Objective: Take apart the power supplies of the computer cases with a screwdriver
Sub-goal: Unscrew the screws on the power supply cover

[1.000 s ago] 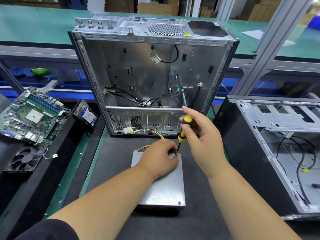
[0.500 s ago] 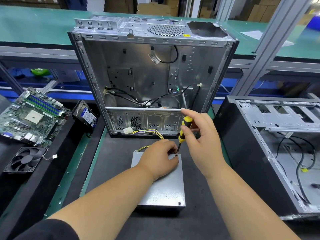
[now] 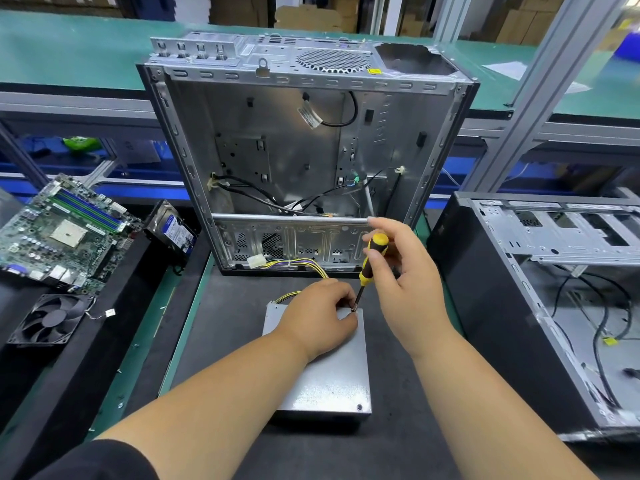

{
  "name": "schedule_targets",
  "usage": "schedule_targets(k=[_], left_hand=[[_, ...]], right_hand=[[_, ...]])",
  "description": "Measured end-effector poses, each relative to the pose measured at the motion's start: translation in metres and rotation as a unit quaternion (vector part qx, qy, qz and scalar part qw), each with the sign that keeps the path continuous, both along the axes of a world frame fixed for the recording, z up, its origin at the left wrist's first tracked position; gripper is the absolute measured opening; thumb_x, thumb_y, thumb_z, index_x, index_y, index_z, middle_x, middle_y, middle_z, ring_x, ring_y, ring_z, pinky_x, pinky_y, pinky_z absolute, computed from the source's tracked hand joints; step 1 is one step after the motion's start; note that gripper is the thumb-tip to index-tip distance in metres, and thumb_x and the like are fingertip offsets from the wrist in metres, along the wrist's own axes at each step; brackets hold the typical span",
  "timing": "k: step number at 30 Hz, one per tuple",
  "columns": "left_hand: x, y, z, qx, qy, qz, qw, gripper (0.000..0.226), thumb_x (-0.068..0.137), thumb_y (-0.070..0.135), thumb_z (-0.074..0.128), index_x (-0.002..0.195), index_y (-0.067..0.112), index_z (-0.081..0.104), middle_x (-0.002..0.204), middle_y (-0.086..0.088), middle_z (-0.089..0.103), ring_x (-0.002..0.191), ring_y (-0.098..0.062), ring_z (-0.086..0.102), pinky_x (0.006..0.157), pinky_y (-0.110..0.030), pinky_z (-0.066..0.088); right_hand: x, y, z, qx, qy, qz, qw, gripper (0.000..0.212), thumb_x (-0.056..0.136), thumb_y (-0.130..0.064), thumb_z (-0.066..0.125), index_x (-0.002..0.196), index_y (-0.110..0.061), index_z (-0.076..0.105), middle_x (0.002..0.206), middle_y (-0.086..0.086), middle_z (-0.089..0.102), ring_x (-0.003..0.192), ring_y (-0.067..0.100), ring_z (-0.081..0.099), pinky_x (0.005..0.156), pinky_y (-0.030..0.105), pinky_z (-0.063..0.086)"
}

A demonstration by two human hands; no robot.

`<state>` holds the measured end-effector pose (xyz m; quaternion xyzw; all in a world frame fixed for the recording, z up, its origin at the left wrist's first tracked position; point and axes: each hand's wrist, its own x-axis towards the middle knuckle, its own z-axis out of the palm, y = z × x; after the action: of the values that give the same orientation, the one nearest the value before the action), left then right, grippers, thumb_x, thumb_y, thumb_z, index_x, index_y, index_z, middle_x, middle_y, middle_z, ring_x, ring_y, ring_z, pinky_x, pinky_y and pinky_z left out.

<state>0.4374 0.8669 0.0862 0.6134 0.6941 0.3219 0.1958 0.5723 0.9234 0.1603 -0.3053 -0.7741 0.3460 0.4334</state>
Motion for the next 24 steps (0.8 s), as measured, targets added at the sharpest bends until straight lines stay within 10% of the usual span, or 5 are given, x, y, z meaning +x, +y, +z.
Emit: schedule_targets(k=[12,19,24], left_hand=[[0.0005,0.0003,-0.0023,0.007,0.000,0.000,1.000,0.018,0.080,0.022,0.066,0.080,0.031,0.051,0.079,0.015,0.049,0.083,-0.011,0.049,0.075,-0.032,0.047],[0.0001,0.0004,-0.0019,0.004,0.000,0.003,1.000,0.018,0.080,0.021,0.067,0.080,0.031,0.052,0.080,0.015,0.050,0.084,-0.010,0.049,0.076,-0.030,0.047],[0.0006,0.0010,-0.0028,0.002,-0.001,0.000,1.000,0.012,0.081,0.023,0.065,0.092,0.019,0.064,0.088,0.009,0.058,0.089,-0.012,0.053,0.079,-0.034,0.048]], right_hand=[[-0.0019,0.0004,0.0033,0.041,-0.007,-0.021,0.999,0.025,0.087,-0.001,0.072,0.105,-0.018,0.072,0.104,-0.007,0.053,0.095,0.003,0.055,0.081,0.011,0.043],[0.0014,-0.0020,0.0006,-0.008,-0.009,0.028,1.000,0.035,0.094,-0.005,0.046,0.122,-0.021,0.059,0.111,-0.011,0.061,0.108,0.016,0.058,0.089,0.045,0.052],[0.0016,-0.0005,0.0010,0.086,-0.042,-0.010,0.995,0.027,0.091,-0.018,0.070,0.117,-0.017,0.066,0.107,-0.008,0.053,0.102,0.005,0.054,0.088,0.023,0.046]])
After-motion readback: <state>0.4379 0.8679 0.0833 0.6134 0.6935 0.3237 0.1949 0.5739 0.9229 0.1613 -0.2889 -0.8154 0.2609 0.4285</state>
